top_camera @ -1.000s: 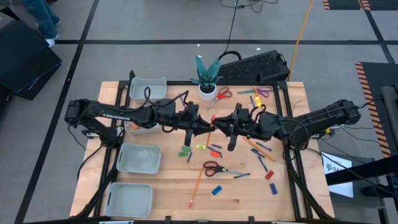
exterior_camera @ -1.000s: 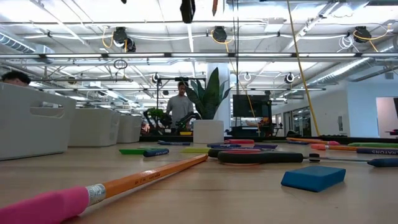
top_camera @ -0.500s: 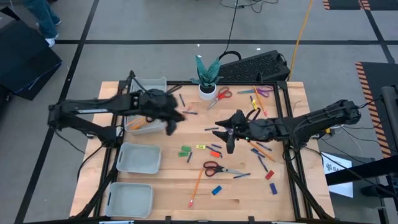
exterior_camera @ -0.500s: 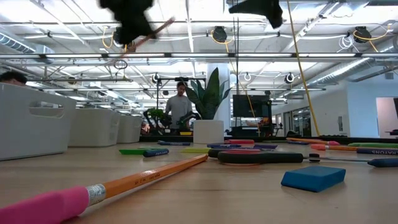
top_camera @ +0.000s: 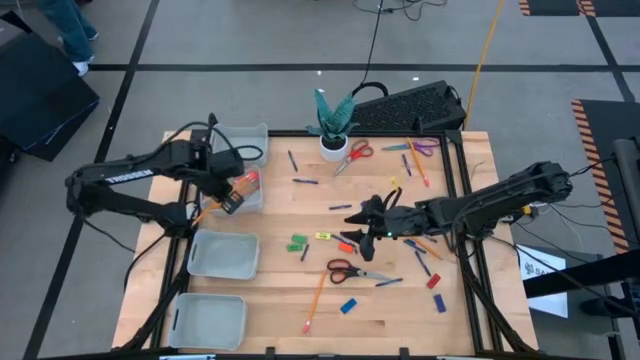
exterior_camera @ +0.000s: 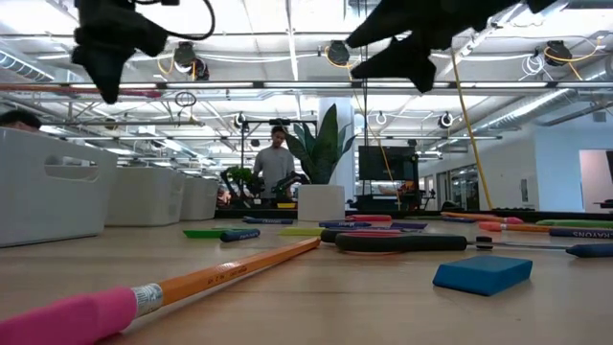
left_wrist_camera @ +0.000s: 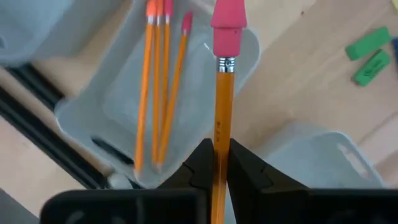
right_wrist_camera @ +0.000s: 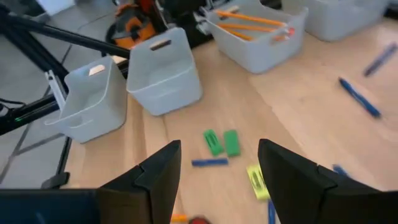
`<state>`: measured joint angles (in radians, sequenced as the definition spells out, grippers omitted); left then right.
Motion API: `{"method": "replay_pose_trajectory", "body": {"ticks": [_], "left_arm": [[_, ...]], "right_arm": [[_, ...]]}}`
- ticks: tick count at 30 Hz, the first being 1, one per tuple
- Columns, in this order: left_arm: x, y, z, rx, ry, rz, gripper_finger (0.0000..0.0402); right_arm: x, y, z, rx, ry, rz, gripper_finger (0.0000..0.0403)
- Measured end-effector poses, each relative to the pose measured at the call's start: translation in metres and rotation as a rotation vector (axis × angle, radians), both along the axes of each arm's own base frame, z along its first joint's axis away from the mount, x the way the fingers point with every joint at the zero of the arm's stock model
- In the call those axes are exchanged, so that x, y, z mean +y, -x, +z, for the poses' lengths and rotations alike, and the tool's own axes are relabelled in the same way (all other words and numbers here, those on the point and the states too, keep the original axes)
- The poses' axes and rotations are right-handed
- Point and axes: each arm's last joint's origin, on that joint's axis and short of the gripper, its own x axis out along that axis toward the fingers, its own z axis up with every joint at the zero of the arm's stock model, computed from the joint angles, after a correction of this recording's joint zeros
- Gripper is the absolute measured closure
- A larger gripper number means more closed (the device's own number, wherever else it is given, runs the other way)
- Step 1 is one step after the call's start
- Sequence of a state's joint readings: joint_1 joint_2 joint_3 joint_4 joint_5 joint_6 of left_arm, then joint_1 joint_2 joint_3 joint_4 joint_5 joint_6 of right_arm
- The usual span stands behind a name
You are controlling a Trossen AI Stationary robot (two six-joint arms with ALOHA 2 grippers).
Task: Sort crayons/erasers/pens/pencils in bins
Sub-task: Put the orange pencil into the middle top gray bin
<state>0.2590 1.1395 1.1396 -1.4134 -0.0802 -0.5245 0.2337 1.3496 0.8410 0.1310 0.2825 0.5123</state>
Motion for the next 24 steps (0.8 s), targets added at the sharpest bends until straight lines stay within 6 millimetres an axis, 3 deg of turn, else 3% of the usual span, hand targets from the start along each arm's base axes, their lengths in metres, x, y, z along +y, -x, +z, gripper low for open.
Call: {"method": "replay_pose_trajectory", "body": {"ticks": [7, 14, 24], "left_arm": [[0.021, -0.031, -0.034, 0.218, 0.027, -0.197, 0.0368], [0.041, -0.055, -0.073, 0.431, 0.096, -0.308, 0.0371], [0.054, -0.065, -0.094, 0.431, 0.095, -0.325, 0.0353]], "right_arm": [[0.022, -0.029, -0.006, -0.035, 0.08, 0.162, 0.0197], [0.046, -0.069, 0.008, 0.249, 0.235, 0.381, 0.0199], [0.05, -0.071, 0.008, 0.357, 0.143, 0.382, 0.0211]]}}
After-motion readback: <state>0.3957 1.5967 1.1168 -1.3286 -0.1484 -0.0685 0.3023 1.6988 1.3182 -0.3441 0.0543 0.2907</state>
